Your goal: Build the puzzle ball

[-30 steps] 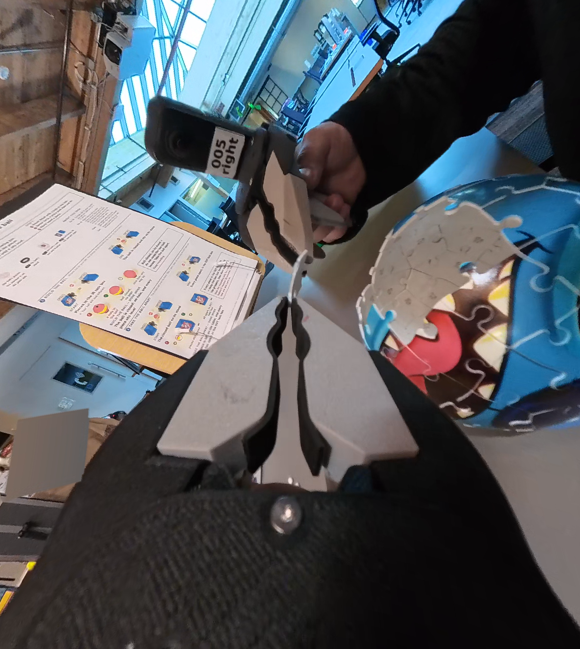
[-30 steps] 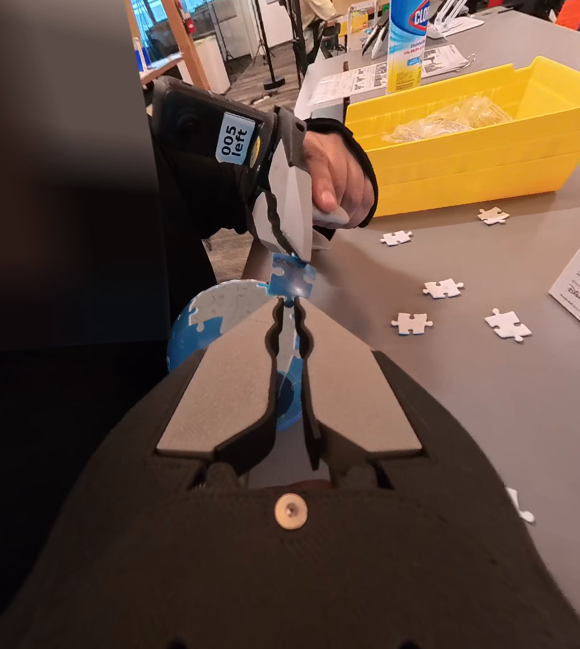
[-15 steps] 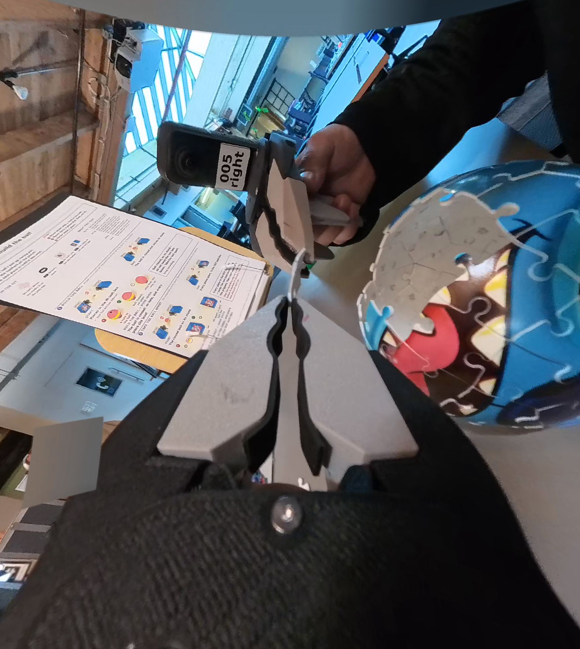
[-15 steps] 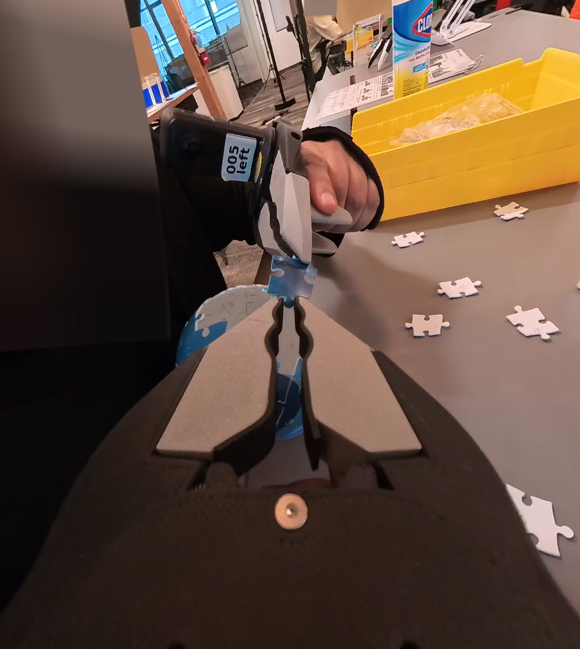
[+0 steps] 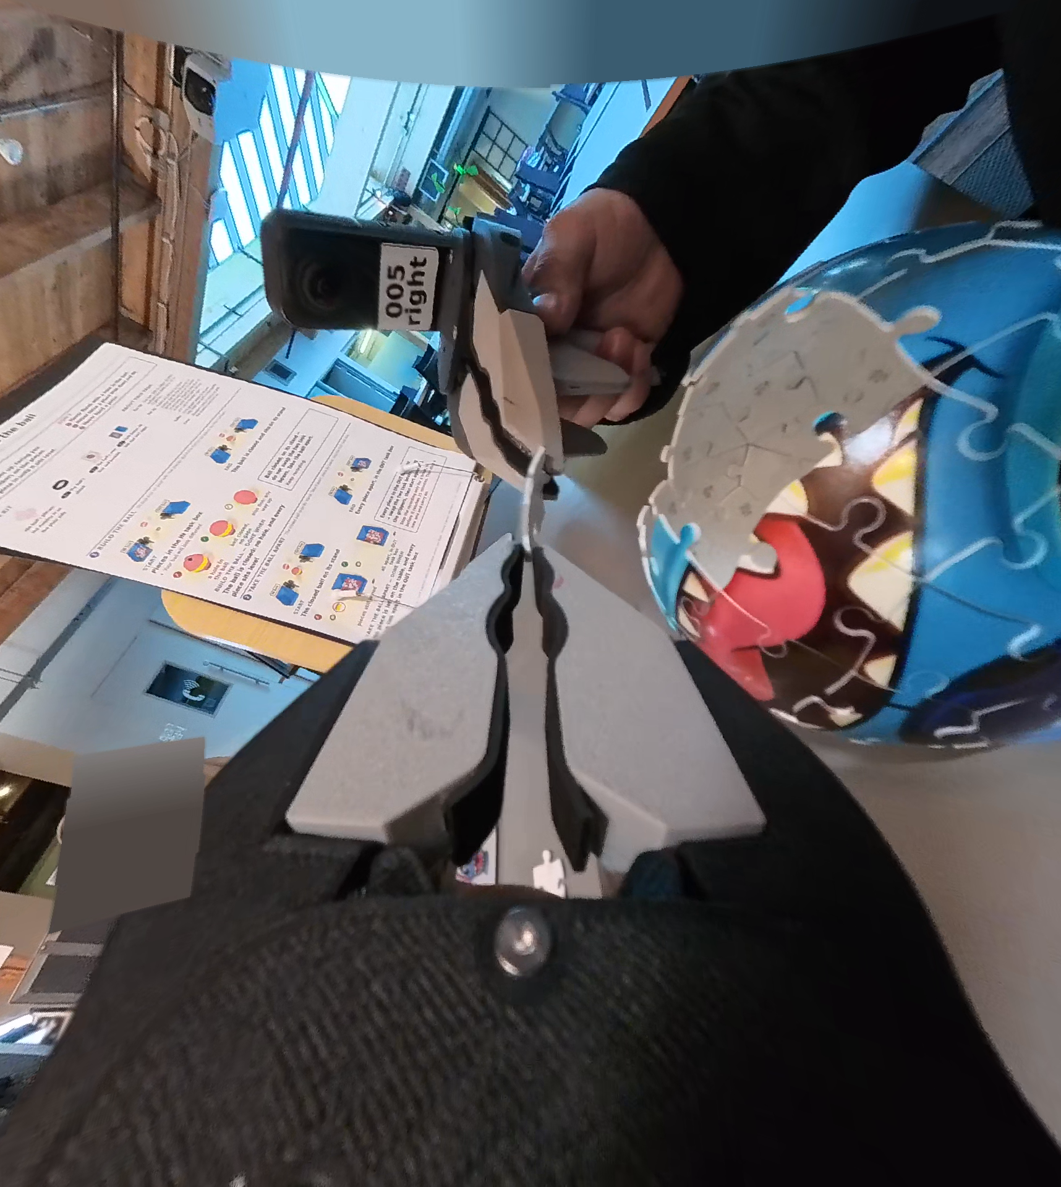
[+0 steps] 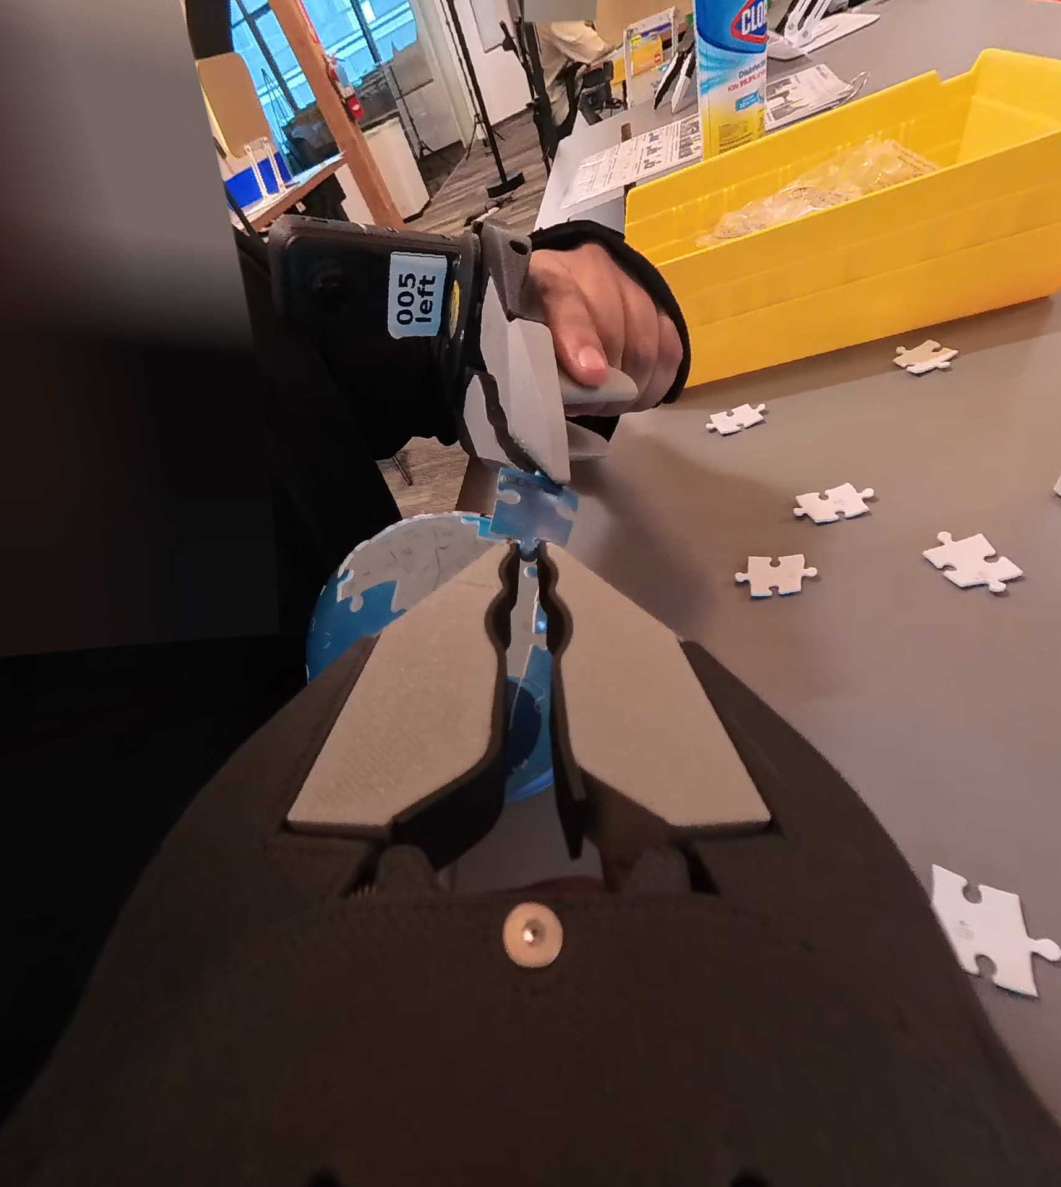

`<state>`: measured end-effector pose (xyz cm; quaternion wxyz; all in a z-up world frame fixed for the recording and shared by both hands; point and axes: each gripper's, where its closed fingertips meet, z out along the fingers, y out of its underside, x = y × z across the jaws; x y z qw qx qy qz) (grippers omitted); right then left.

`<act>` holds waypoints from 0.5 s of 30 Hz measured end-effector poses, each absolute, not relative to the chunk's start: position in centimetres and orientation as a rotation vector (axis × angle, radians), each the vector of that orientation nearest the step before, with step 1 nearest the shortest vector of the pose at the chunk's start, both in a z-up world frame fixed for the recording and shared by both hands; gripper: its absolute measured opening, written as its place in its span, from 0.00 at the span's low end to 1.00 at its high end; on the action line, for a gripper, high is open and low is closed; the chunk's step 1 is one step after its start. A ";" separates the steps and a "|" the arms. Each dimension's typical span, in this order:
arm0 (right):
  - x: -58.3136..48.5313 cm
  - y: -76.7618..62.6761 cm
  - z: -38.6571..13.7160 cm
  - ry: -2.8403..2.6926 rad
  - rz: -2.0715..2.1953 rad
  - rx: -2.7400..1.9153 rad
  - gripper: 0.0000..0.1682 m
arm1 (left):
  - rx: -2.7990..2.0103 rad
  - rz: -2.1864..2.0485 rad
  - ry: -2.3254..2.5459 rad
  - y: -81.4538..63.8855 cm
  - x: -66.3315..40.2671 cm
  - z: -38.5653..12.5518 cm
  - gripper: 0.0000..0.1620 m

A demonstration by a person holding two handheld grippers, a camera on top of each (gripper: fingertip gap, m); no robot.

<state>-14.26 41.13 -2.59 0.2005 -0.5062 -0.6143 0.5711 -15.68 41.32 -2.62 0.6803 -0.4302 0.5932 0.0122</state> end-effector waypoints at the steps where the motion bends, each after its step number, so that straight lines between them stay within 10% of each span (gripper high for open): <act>1: -14.3 41.1 -2.7 -1.720 1.596 -1.419 0.01 | -0.968 0.022 1.336 41.3 -15.7 -2.7 0.01; 9: -14.2 41.1 -3.3 -1.749 1.569 -1.439 0.01 | -1.001 -0.056 1.349 41.0 -16.3 -2.6 0.16; 15: -13.9 40.8 -4.1 -1.850 1.431 -1.467 0.01 | -1.088 -0.253 1.296 40.7 -18.5 -0.3 0.05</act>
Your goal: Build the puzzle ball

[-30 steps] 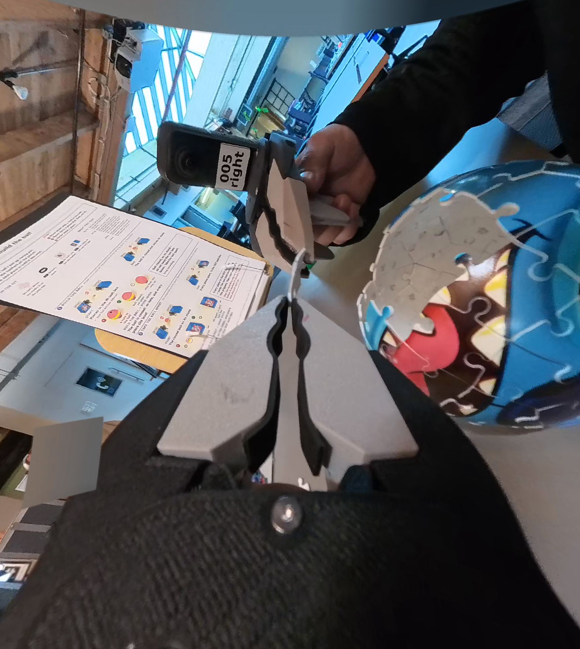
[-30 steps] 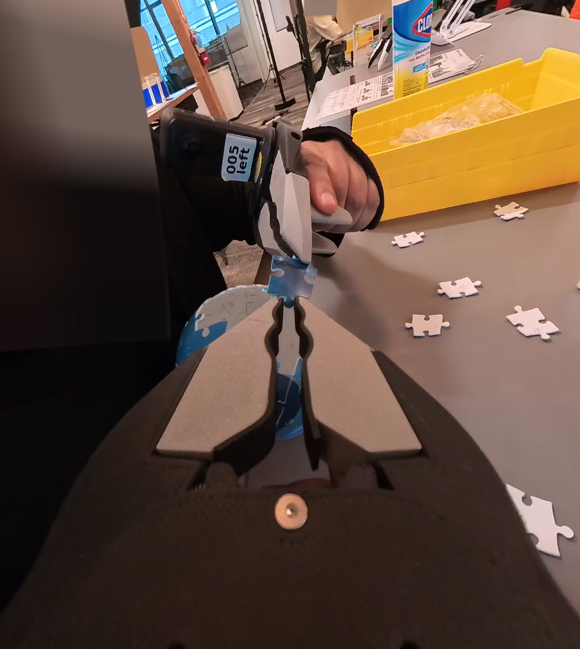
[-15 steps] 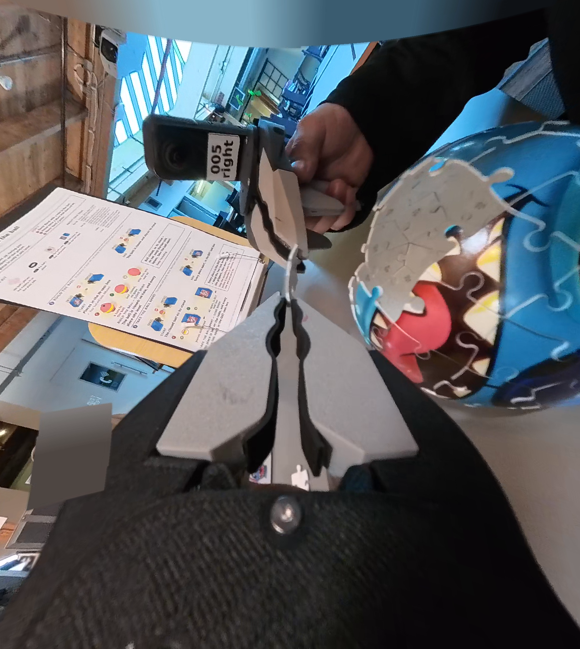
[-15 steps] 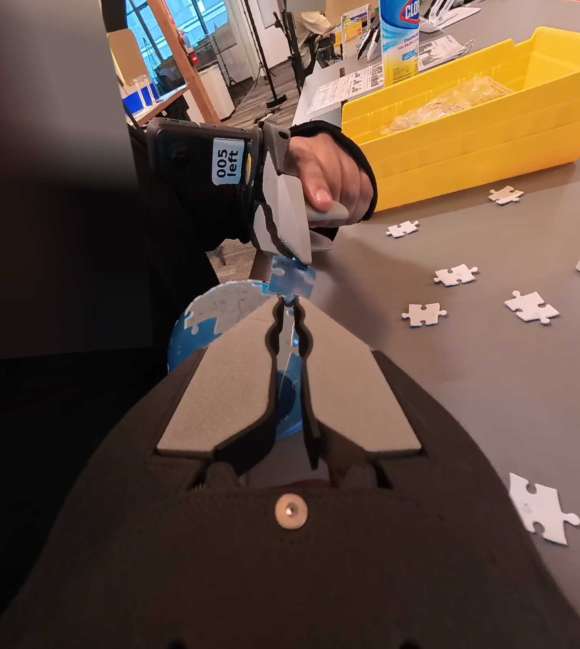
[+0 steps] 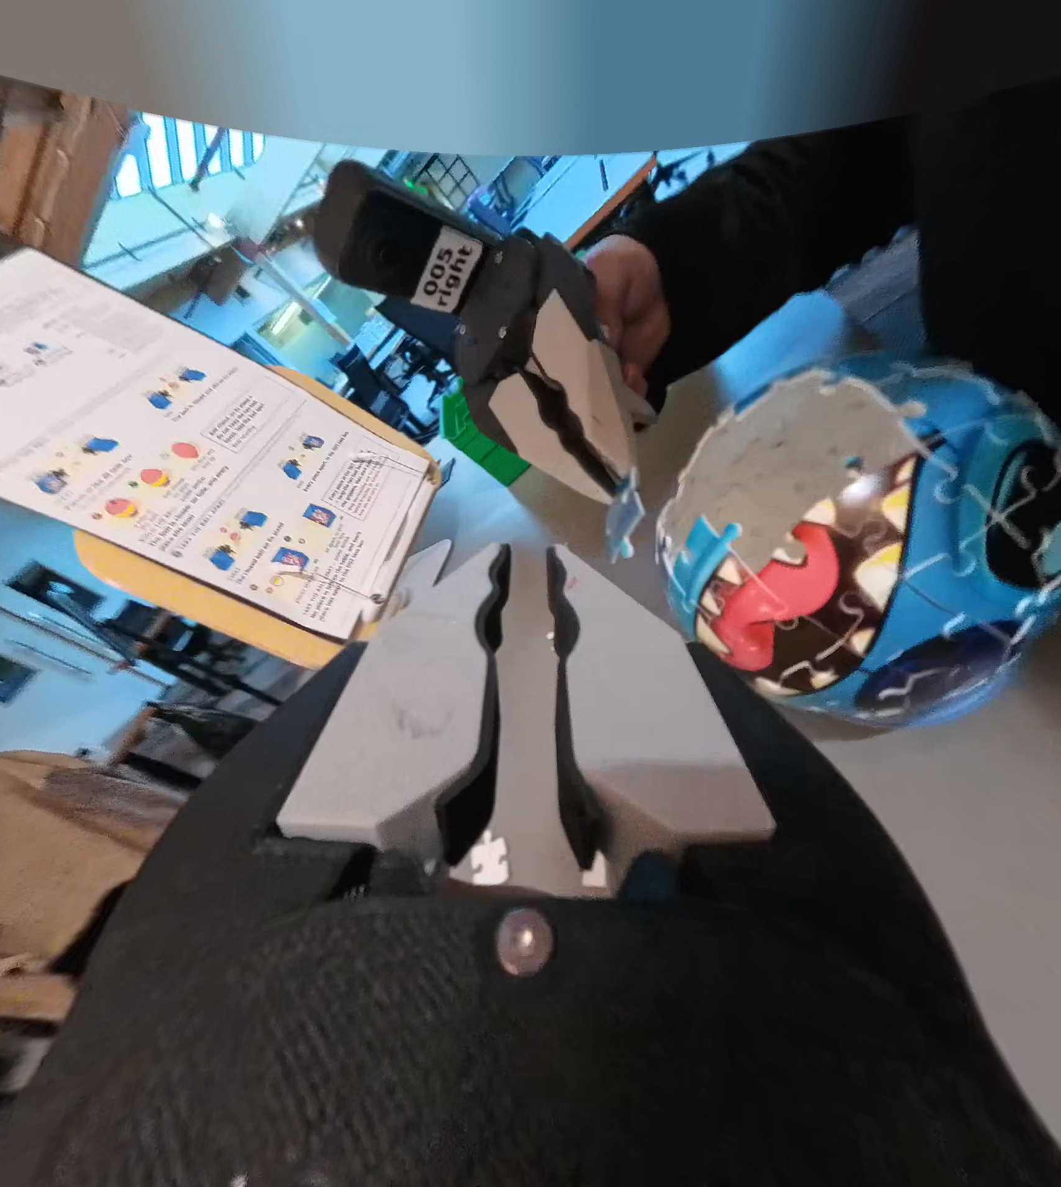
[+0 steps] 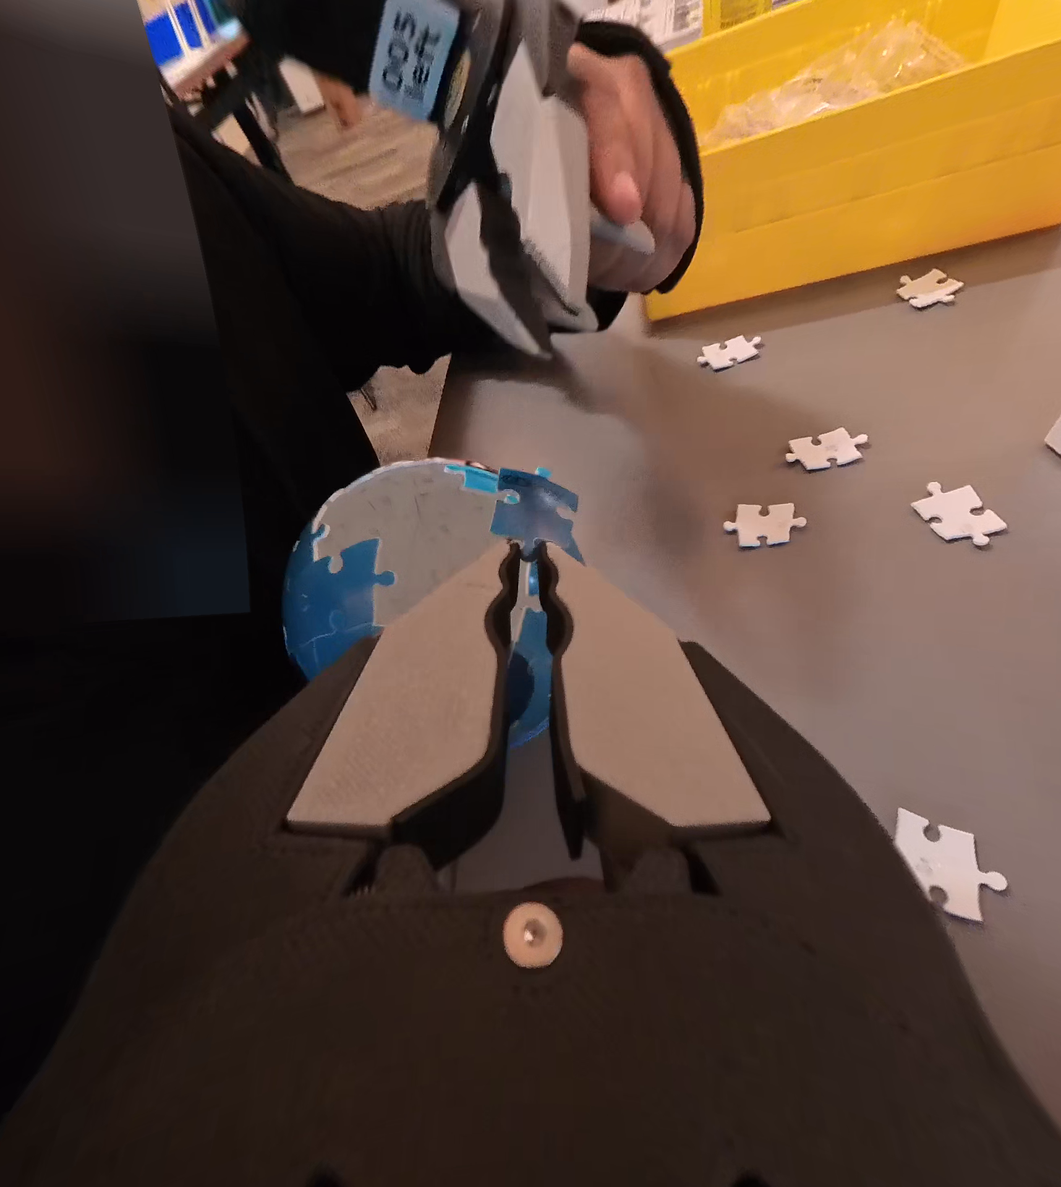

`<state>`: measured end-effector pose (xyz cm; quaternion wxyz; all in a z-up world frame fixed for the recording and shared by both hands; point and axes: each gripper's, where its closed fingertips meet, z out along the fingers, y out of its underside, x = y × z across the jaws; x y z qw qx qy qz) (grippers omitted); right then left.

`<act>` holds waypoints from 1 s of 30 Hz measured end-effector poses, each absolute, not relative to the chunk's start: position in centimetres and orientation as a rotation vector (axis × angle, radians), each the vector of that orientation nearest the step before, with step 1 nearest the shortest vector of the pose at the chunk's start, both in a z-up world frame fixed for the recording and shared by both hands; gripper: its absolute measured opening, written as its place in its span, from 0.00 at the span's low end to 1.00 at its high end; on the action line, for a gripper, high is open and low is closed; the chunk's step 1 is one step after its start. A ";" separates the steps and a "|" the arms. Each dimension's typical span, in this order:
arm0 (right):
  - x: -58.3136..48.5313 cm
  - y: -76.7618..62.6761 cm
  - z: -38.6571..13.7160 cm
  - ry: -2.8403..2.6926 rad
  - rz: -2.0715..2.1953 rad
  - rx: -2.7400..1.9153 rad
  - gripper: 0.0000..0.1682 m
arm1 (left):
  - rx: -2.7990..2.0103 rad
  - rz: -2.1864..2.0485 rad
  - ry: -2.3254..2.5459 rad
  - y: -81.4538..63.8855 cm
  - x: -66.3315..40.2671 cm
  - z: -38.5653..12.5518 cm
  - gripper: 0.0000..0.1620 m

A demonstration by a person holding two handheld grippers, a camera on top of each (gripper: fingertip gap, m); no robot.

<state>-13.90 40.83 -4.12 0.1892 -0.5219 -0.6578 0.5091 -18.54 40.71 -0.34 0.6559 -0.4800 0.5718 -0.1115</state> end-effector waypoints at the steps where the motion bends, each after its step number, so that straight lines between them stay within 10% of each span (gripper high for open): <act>1: -13.9 40.6 -4.1 -1.874 1.414 -1.465 0.01 | -1.121 -0.311 1.274 40.7 -18.7 0.0 0.02; 30: -13.9 39.3 -5.0 -2.090 1.401 -1.485 0.01 | -1.455 -0.822 1.351 41.3 -16.0 -4.2 0.00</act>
